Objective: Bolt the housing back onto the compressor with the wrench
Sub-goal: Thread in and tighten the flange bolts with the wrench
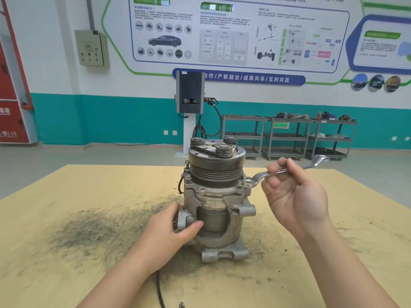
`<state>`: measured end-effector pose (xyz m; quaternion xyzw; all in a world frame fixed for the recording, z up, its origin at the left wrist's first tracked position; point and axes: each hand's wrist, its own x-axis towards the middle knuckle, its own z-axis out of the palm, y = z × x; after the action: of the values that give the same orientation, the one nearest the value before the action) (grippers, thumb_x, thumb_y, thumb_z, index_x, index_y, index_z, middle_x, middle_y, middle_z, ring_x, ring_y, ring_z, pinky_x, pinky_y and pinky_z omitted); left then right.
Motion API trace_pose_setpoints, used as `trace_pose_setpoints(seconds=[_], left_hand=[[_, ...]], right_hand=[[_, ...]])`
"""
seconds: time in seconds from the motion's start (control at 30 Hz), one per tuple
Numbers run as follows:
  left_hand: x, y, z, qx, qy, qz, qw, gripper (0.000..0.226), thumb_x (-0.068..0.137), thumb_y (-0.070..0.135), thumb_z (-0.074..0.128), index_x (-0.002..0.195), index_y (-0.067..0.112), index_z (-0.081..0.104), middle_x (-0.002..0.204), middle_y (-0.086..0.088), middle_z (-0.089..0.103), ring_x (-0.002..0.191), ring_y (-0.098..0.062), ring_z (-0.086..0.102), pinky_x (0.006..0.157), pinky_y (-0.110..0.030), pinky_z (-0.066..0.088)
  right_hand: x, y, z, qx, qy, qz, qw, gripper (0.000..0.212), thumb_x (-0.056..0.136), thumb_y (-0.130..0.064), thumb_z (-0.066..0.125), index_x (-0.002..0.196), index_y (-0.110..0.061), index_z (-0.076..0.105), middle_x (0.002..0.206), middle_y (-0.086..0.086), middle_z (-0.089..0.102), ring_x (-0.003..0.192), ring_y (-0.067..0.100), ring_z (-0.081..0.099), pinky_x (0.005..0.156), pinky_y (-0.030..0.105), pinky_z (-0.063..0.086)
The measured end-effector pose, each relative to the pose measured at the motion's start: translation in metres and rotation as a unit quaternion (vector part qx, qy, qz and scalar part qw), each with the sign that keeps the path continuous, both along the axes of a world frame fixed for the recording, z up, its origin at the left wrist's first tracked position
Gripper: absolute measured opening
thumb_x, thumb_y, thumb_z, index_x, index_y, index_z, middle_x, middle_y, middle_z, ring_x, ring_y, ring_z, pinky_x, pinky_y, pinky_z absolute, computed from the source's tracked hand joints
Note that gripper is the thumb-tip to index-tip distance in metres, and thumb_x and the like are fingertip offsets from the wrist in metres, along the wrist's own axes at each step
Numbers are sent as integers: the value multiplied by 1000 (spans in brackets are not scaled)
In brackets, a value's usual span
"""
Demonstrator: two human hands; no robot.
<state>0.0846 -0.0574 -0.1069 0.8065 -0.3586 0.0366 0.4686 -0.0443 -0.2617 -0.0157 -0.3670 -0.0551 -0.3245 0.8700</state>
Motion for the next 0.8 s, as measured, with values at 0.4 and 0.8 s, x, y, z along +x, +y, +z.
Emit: trace_pose_setpoints(seconds=[0.4,0.8], left_hand=[[3,0,1,3,-20,-11,1000,31,82,57,67,79,32,49,78,38,58,67,16,52,58,-3,38],[0,1,5,12,-13,-12,1000,39,80,64,63,79,29,46,79,40,56,66,14,51,62,-4,38]], right_hand=[[12,-18,29,-121,130,-10,984,15,93,-3,51,103,-13,47,67,4,61,48,15,53,41,22,43],[-15,12,-26,-276,-102,-236,926,12,99,-28,46,99,-17,51,86,7,68,69,24,65,64,32,56]])
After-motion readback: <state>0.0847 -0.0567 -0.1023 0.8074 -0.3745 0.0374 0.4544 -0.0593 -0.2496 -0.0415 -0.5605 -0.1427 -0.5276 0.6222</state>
